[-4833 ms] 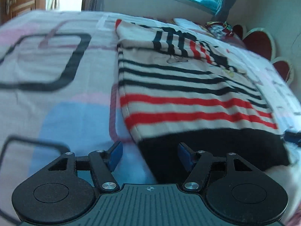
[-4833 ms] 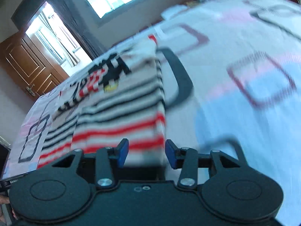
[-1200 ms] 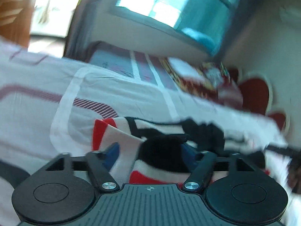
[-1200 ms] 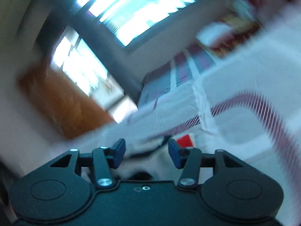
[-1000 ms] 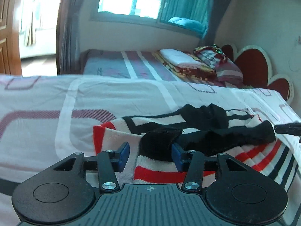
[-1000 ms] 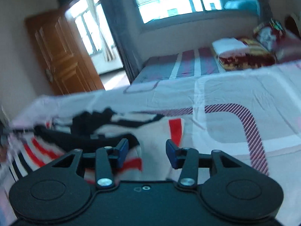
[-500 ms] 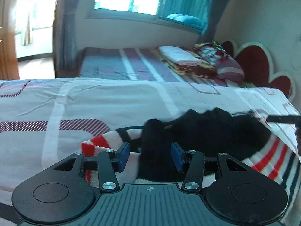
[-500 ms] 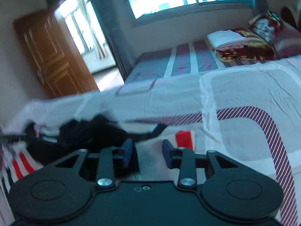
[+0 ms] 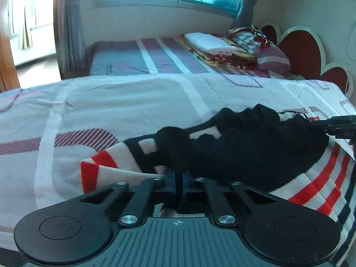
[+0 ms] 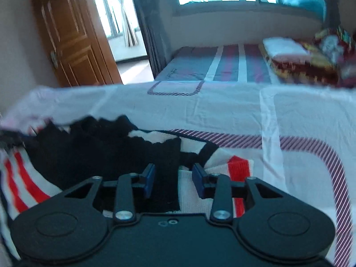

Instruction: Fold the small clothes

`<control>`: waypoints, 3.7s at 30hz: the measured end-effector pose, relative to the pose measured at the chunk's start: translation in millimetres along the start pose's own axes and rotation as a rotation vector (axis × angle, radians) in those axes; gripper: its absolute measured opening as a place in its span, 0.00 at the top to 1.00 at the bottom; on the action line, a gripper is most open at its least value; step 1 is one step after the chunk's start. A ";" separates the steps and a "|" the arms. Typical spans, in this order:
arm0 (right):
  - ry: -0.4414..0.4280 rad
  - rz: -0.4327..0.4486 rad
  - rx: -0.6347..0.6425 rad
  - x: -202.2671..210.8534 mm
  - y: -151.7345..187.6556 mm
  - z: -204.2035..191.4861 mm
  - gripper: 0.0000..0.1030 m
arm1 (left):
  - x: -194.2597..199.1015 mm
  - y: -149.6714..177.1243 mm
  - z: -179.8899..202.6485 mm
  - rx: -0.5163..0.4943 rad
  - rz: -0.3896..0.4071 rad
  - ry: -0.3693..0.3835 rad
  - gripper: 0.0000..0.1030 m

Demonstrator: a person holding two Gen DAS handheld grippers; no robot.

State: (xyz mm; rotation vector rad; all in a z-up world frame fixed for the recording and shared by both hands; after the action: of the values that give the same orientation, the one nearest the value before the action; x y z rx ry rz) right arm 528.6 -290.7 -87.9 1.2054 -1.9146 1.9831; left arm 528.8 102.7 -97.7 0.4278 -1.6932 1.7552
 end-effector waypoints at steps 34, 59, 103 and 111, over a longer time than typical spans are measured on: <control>0.033 0.074 0.138 -27.5 -1.2 -126.1 0.75 | 1.2 5.2 114.4 0.058 0.137 -0.013 0.51; 0.140 0.028 0.155 35.7 55.8 -150.4 0.73 | 62.6 66.2 131.5 -0.028 0.153 -0.196 0.30; 0.422 -0.025 -0.039 128.0 125.0 -84.9 0.76 | 132.0 126.2 78.9 0.008 0.093 -0.314 0.30; 0.425 -0.040 -0.028 128.3 124.3 -88.0 0.71 | 133.6 126.5 83.3 0.003 0.068 -0.356 0.29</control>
State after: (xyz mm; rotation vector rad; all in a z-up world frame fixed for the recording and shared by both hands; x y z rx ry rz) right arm 329.6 -289.3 -95.8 0.7301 -1.6826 1.9848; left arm 331.8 58.2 -98.9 0.7268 -1.9681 1.8112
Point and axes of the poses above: each gripper's, at about its wrist camera, not at the fingertips, and x roughly against the way its jaws point, z to its right, y to its underside, the point moved 1 cm from there along -x, roughly the way its jaws point, and after that the axes turned 5 degrees about z, right-handed, at the moved point
